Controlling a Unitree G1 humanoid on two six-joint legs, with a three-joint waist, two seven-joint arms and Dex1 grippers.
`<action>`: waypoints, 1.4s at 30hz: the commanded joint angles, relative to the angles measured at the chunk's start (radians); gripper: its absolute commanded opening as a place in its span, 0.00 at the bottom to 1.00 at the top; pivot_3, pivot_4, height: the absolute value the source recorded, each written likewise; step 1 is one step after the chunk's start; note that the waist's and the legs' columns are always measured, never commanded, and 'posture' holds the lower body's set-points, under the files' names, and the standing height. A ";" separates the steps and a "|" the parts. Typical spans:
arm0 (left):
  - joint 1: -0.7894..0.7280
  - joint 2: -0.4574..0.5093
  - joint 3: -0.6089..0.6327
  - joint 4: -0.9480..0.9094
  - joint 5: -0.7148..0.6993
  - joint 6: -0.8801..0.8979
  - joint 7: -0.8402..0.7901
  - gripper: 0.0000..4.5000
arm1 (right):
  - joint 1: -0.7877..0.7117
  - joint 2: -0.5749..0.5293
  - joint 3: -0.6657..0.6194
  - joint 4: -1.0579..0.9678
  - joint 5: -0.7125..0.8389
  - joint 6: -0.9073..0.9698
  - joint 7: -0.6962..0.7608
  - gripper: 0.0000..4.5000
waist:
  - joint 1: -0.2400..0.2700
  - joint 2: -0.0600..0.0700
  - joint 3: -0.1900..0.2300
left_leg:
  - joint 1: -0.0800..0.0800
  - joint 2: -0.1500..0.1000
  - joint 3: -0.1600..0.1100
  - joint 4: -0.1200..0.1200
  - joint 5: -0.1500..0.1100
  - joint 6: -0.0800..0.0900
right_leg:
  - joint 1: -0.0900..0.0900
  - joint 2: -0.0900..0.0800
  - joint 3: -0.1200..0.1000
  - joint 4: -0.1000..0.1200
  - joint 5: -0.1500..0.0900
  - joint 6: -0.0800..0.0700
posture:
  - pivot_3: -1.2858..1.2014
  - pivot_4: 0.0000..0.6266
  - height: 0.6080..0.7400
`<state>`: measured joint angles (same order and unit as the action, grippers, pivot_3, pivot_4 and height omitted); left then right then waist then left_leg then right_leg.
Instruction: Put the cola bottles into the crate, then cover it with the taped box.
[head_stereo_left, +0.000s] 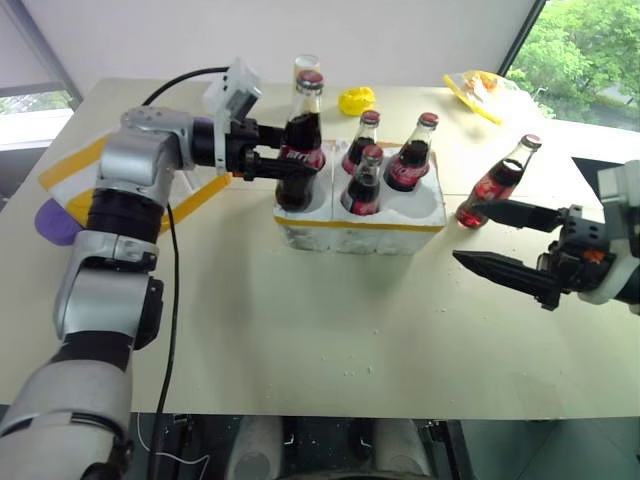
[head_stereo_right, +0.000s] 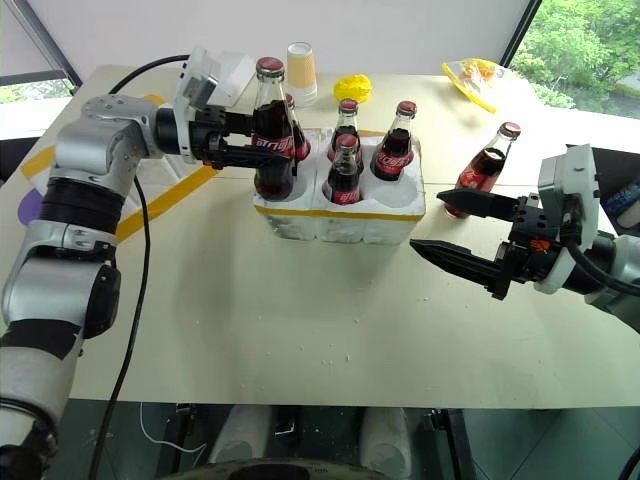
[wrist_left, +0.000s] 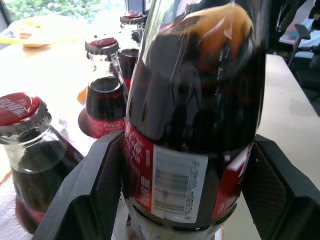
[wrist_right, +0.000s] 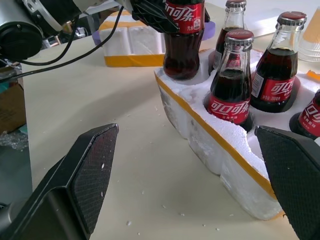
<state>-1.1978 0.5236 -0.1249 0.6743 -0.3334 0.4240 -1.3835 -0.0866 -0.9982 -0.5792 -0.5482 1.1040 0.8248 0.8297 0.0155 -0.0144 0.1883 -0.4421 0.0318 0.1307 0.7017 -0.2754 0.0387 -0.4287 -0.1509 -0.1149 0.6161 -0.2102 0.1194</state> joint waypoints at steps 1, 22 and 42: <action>-0.065 -0.013 0.039 0.019 0.005 -0.014 0.019 0.61 | -0.011 -0.005 -0.035 -0.013 0.016 -0.015 -0.004 1.00 | 0.000 0.000 0.000 | 0.000 0.000 0.000 0.000 0.000 0.000 | 0.000 0.000 0.000 0.000 0.000 0.000 | 0.52 0.24 1.00; 0.184 -0.020 0.073 -0.186 0.001 0.041 0.119 0.61 | -0.023 -0.011 -0.029 -0.003 0.010 -0.015 -0.001 1.00 | -0.004 0.000 0.000 | -0.001 0.000 0.001 -0.001 0.000 0.000 | -0.002 0.000 0.000 -0.001 0.000 0.000 | 0.52 0.24 1.00; 0.373 0.350 0.245 -0.739 -0.288 0.418 0.025 0.98 | -0.060 -0.045 -0.041 0.096 -0.069 -0.015 0.047 1.00 | -0.004 0.001 0.000 | 0.001 0.001 0.001 -0.001 0.000 0.000 | 0.000 0.000 0.001 0.000 0.000 0.000 | 0.52 0.24 1.00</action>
<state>-0.8272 0.8352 0.0658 -0.0012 -0.5597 0.7958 -1.3349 -0.1531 -1.0330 -0.5606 -0.4574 1.0415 0.8205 0.8833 0.0112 -0.0136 0.1882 -0.4416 0.0326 0.1314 0.7010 -0.2755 0.0388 -0.4291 -0.1506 -0.1144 0.6157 -0.2103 0.1195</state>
